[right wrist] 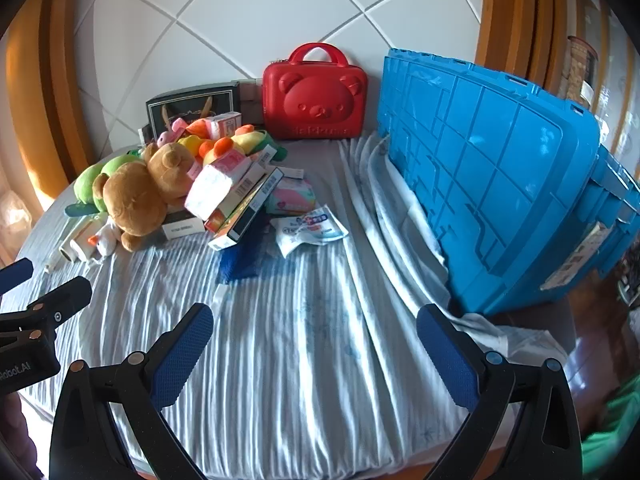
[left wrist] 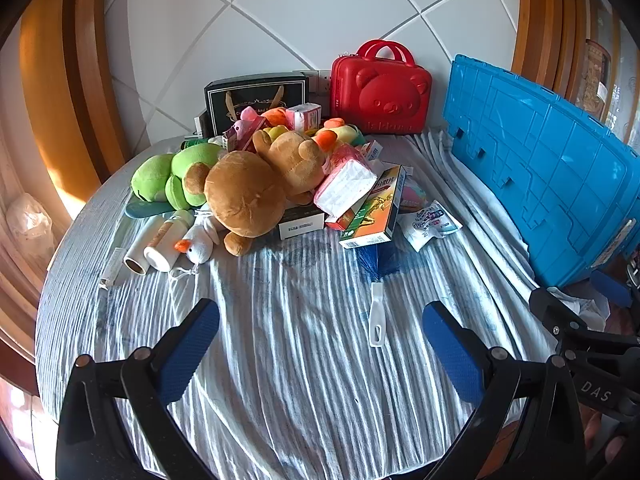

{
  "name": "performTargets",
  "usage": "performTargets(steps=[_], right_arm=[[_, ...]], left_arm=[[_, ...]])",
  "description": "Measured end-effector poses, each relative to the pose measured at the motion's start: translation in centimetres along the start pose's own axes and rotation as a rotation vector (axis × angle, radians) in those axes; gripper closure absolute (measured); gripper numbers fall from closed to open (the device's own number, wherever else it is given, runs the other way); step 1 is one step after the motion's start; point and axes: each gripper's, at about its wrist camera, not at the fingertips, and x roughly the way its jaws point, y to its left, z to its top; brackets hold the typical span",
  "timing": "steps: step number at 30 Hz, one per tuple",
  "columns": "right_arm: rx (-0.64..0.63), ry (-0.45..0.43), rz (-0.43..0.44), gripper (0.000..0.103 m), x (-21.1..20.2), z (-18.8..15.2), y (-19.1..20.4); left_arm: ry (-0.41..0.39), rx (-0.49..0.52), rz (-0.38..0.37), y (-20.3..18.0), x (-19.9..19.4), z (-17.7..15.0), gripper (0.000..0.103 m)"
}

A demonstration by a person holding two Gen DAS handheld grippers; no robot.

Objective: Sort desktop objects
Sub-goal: 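Move both grippers toward the pile of items on the table, then grasp the green-orange medicine box with the left gripper while the right grasps the white wipes pack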

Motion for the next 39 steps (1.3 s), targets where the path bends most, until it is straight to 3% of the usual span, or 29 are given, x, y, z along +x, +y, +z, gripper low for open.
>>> performTargets(steps=[25, 35, 39], right_arm=[[0.011, 0.049, 0.02, 0.0, 3.1, 1.0, -2.1], [-0.009, 0.128, 0.043, 0.0, 8.2, 2.3, -3.5], [-0.021, 0.147, 0.041, 0.0, 10.8, 3.6, -4.1]], left_arm=[[0.063, -0.015, 0.008, -1.2, 3.2, 1.3, 0.0], [0.212, -0.07, 0.051, -0.2, 9.9, 1.6, 0.0], [0.182, -0.049, 0.08, -1.6, 12.2, 3.5, 0.0]])
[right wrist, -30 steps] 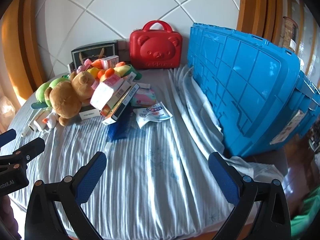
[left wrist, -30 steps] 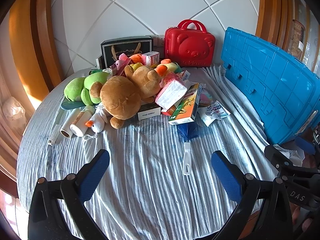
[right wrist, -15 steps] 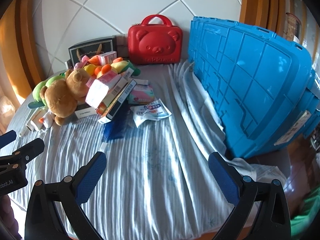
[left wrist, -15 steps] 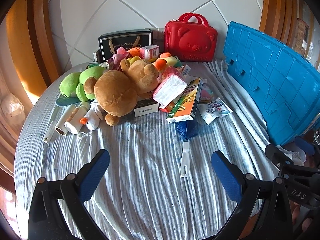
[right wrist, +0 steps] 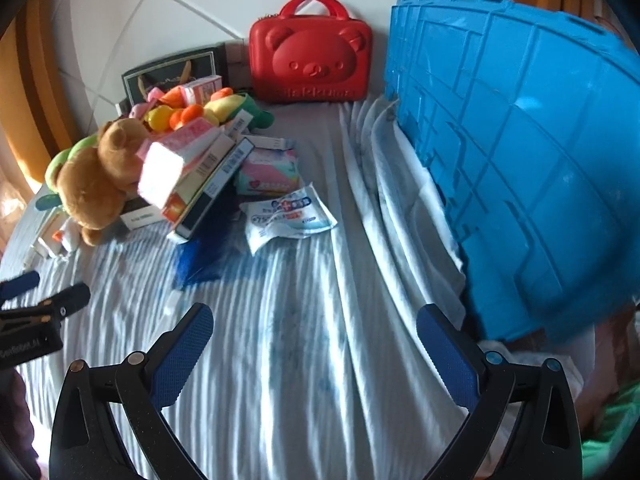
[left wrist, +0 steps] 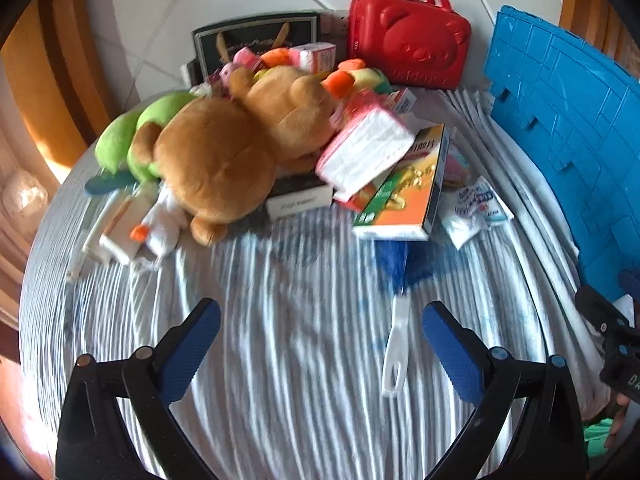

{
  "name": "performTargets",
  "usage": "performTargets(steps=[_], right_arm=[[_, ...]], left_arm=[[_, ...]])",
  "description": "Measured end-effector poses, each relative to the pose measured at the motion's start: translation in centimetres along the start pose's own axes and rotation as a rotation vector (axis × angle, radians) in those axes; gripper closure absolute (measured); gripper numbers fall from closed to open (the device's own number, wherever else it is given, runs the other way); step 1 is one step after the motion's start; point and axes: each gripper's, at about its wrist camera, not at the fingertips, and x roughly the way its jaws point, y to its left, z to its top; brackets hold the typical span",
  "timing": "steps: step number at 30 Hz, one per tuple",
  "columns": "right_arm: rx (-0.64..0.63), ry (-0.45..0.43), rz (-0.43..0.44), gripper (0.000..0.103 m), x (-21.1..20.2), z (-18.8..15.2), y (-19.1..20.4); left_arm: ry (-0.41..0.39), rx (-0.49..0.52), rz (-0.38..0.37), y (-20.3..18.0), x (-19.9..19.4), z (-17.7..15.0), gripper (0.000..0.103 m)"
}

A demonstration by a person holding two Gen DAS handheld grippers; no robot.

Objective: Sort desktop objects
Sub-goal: 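Grasp the green-orange medicine box with the left gripper while the right grasps the white wipes pack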

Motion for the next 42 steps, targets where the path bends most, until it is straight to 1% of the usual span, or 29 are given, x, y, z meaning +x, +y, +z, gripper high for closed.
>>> performTargets(steps=[3, 4, 6, 7, 9, 11, 13, 15, 16, 17, 20, 23, 25, 26, 30, 31, 33, 35, 36, 38, 39, 40, 41, 42], right_arm=[[0.01, 0.012, 0.014, 0.0, 1.6, 1.2, -0.7], [0.015, 0.016, 0.019, 0.0, 2.1, 1.5, -0.9], [0.023, 0.025, 0.027, 0.0, 3.0, 2.1, -1.3], [0.025, 0.029, 0.024, 0.0, 3.6, 2.5, -1.6], [0.02, 0.042, 0.026, 0.0, 4.8, 3.2, -2.1], [0.006, 0.049, 0.02, 0.0, 5.7, 3.6, -2.3], [-0.007, 0.05, 0.02, 0.0, 6.9, 4.2, -2.4], [-0.002, 0.056, 0.039, 0.0, 8.1, 4.7, -2.5], [-0.002, 0.061, 0.046, 0.0, 8.7, 5.0, -2.5], [-0.003, 0.064, 0.05, 0.0, 9.3, 5.3, -2.4], [-0.029, 0.072, 0.069, 0.0, 11.4, 6.3, -1.6], [-0.056, 0.121, 0.117, 0.0, 13.9, 7.0, -0.6], [-0.081, 0.152, 0.144, 0.0, 15.3, 7.3, 0.2], [-0.091, 0.157, 0.152, 0.0, 15.9, 7.4, 0.6], [-0.141, 0.194, 0.195, 0.0, 18.0, 7.3, 2.4], [-0.144, 0.194, 0.196, 0.0, 18.2, 7.2, 2.5], [-0.137, 0.218, 0.188, 0.0, 19.0, 7.0, 2.5], [-0.124, 0.222, 0.196, 0.001, 18.8, 6.9, 2.3], [-0.122, 0.219, 0.194, 0.014, 18.5, 6.9, 2.2], [-0.13, 0.204, 0.182, 0.024, 17.7, 7.0, 2.1], [-0.135, 0.193, 0.178, 0.034, 17.0, 7.0, 2.0], [-0.132, 0.177, 0.18, 0.053, 16.2, 7.1, 1.9], [-0.128, 0.167, 0.183, 0.059, 15.6, 7.1, 1.8], [-0.125, 0.151, 0.184, 0.06, 14.6, 7.1, 1.6]], left_arm=[[-0.024, 0.036, -0.021, -2.2, 2.2, 1.9, 0.001], [-0.025, 0.037, -0.015, -3.0, 3.0, 2.4, 0.002], [-0.012, 0.067, -0.019, -4.5, 4.8, 3.5, 0.009], [-0.004, 0.079, -0.022, -5.2, 5.7, 3.9, 0.01], [0.015, 0.104, -0.012, -6.3, 7.6, 4.9, 0.019], [0.036, 0.118, 0.009, -7.1, 9.4, 5.6, 0.024], [0.071, 0.121, 0.037, -7.5, 11.3, 6.1, 0.032], [0.102, 0.118, 0.037, -7.3, 12.5, 6.5, 0.046], [0.112, 0.111, 0.034, -7.2, 13.0, 6.7, 0.048], [0.117, 0.104, 0.034, -6.9, 13.3, 6.8, 0.05], [0.111, 0.092, 0.033, -6.4, 13.8, 7.4, 0.05], [0.117, 0.076, 0.01, -5.9, 14.0, 7.9, 0.05], [0.106, 0.08, -0.006, -5.7, 13.8, 8.0, 0.064], [0.1, 0.091, 0.003, -5.7, 13.7, 8.0, 0.069], [0.103, 0.1, -0.005, -5.6, 13.5, 8.2, 0.073], [0.105, 0.108, 0.01, -5.5, 13.6, 8.2, 0.073], [0.107, 0.102, 0.002, -5.4, 13.4, 8.2, 0.073], [0.097, 0.113, -0.004, -5.7, 12.8, 8.1, 0.075], [0.093, 0.117, -0.007, -5.9, 12.4, 8.0, 0.076], [0.082, 0.127, -0.02, -6.4, 11.4, 7.8, 0.077], [0.076, 0.128, -0.023, -6.6, 10.9, 7.7, 0.078], [0.07, 0.129, -0.03, -6.7, 10.4, 7.6, 0.079], [0.061, 0.131, -0.039, -6.9, 9.6, 7.4, 0.08], [0.053, 0.131, -0.044, -7.0, 9.0, 7.4, 0.081]])
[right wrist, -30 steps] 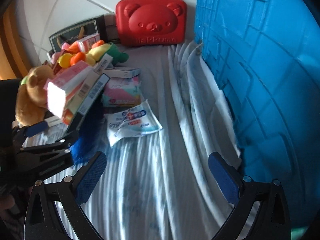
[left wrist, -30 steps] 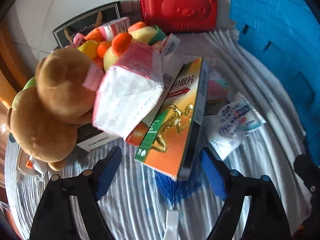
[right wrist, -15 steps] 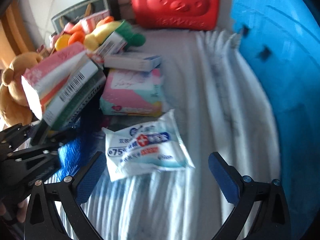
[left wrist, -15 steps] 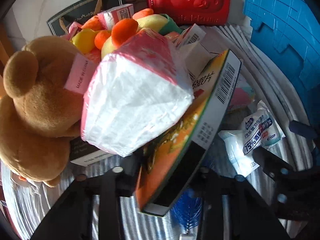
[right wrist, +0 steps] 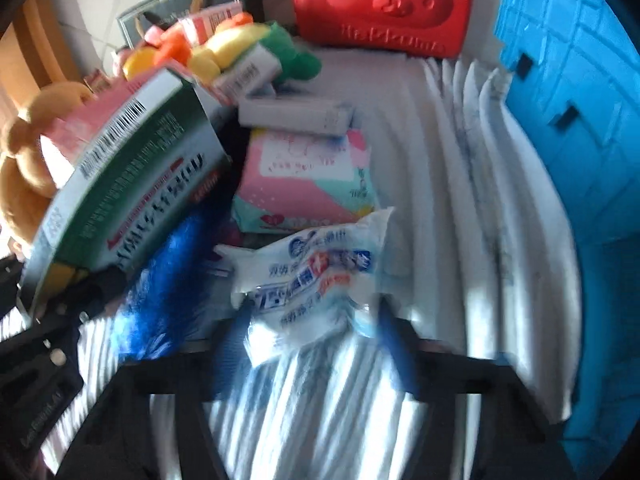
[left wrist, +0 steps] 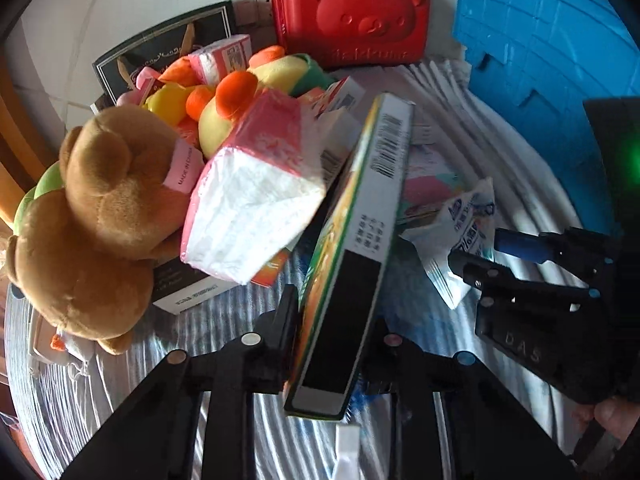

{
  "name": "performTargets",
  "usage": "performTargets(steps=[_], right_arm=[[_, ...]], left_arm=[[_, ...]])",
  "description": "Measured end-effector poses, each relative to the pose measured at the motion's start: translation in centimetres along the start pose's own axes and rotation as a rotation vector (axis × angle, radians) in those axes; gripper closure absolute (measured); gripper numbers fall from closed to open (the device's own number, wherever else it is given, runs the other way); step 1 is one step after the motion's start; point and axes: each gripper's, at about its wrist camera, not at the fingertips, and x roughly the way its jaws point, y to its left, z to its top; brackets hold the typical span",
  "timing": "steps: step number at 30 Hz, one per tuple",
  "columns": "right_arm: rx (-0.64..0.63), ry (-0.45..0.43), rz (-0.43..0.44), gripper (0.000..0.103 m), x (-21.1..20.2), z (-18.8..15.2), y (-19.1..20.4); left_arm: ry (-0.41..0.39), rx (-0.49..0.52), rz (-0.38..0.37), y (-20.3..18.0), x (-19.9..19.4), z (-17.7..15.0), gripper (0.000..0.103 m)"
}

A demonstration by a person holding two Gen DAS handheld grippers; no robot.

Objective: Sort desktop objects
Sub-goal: 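Grasp the green-orange medicine box with the left gripper while the right grasps the white wipes pack, then carry both items over the blue bin and open both grippers to drop them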

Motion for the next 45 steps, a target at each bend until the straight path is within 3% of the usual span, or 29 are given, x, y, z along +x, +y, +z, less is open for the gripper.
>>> performTargets(steps=[2, 3, 11, 20, 26, 33, 36, 39, 45], right_arm=[[0.0, -0.024, 0.003, 0.064, -1.2, -0.2, 0.2], [0.004, -0.047, 0.007, 0.067, -2.5, -0.5, 0.2], [-0.014, -0.193, 0.003, 0.069, -10.0, -1.6, 0.5], [-0.031, -0.431, -0.026, 0.069, -20.4, -0.7, 0.1], [-0.016, -0.598, -0.09, 0.069, -28.2, -0.3, -4.1], [0.032, -0.694, -0.227, 0.069, -34.6, -0.8, -12.9], [0.045, -0.683, -0.28, 0.069, -35.5, -0.3, -17.2], [0.066, -0.628, -0.312, 0.069, -35.6, 0.5, -22.3], [0.105, -0.471, -0.367, 0.069, -34.0, 0.9, -31.2]], left_arm=[[-0.025, 0.005, -0.016, -0.2, -1.7, -0.5, 0.083], [-0.033, -0.051, 0.007, -0.3, -2.6, -0.8, 0.085], [-0.168, -0.056, 0.047, -0.6, -9.4, -2.3, 0.085], [-0.368, -0.039, 0.095, -2.9, -17.8, -0.5, 0.085], [-0.492, -0.007, 0.056, -7.9, -22.2, 2.6, 0.085], [-0.587, 0.015, -0.003, -16.3, -26.2, 7.6, 0.085], [-0.599, 0.027, -0.053, -20.6, -27.3, 10.3, 0.085], [-0.562, 0.034, -0.079, -24.4, -27.3, 13.2, 0.085], [-0.332, 0.049, -0.119, -31.7, -23.3, 18.1, 0.085]])
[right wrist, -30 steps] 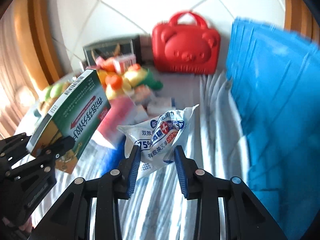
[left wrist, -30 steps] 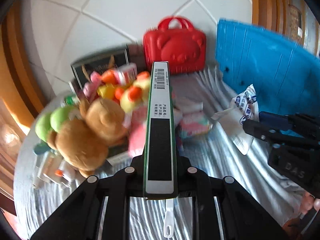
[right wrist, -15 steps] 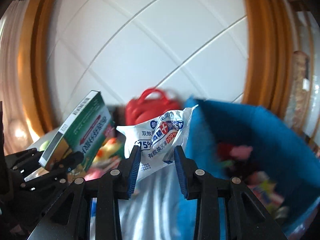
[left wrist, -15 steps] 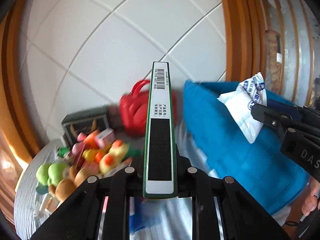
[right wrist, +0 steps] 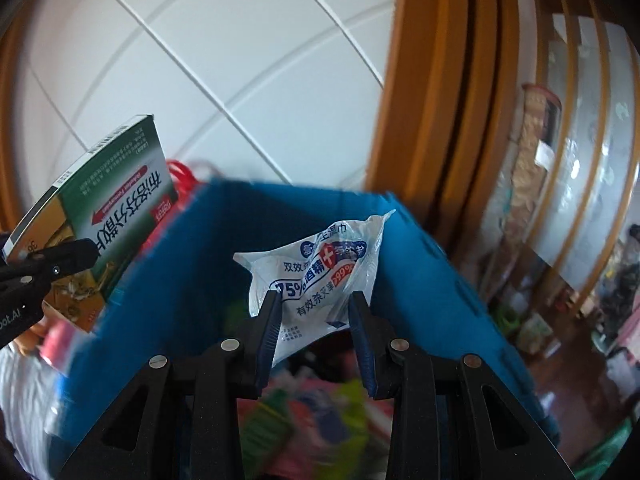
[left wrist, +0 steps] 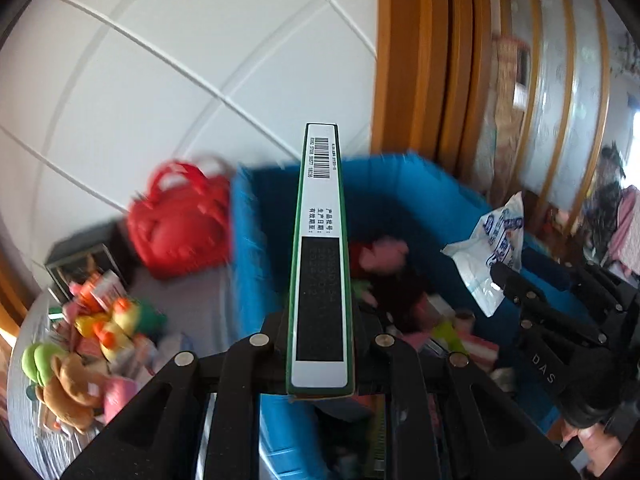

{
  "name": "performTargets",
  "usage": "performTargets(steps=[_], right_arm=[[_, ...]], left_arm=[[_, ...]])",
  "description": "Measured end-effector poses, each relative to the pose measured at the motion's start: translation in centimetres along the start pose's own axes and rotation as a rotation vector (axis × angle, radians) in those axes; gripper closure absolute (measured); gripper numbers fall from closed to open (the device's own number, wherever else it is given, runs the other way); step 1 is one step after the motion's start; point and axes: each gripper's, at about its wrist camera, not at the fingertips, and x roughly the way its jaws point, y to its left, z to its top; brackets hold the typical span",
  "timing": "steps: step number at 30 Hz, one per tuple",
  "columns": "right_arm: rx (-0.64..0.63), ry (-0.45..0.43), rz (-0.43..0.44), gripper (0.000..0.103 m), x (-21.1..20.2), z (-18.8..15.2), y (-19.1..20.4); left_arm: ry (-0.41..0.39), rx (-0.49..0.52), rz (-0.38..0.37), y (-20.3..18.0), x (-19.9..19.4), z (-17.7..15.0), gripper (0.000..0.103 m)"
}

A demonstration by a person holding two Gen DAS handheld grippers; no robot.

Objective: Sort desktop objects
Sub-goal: 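Carry both items over the blue bin and open both grippers to drop them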

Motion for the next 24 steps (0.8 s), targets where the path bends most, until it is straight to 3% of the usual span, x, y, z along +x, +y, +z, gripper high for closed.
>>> performTargets(steps=[4, 10, 18, 24], right_arm=[[0.007, 0.058, -0.027, 0.069, 1.2, -2.1, -3.3], [-0.002, 0.12, -0.05, 0.068, 2.7, -3.7, -6.5], [-0.002, 0.145, -0.026, 0.069, 3.3, -4.6, -7.7], [-0.042, 0.129, -0.043, 0.068, 3.1, -4.7, -7.1]], left_arm=[[0.155, 0.027, -0.011, -4.2, 4.4, -0.6, 0.085], [0.258, 0.081, -0.027, -8.0, 7.2, -2.1, 0.085], [0.286, 0.06, -0.003, -8.7, 8.1, -2.3, 0.083], [0.259, 0.061, 0.029, -8.5, 7.6, -2.3, 0.082]])
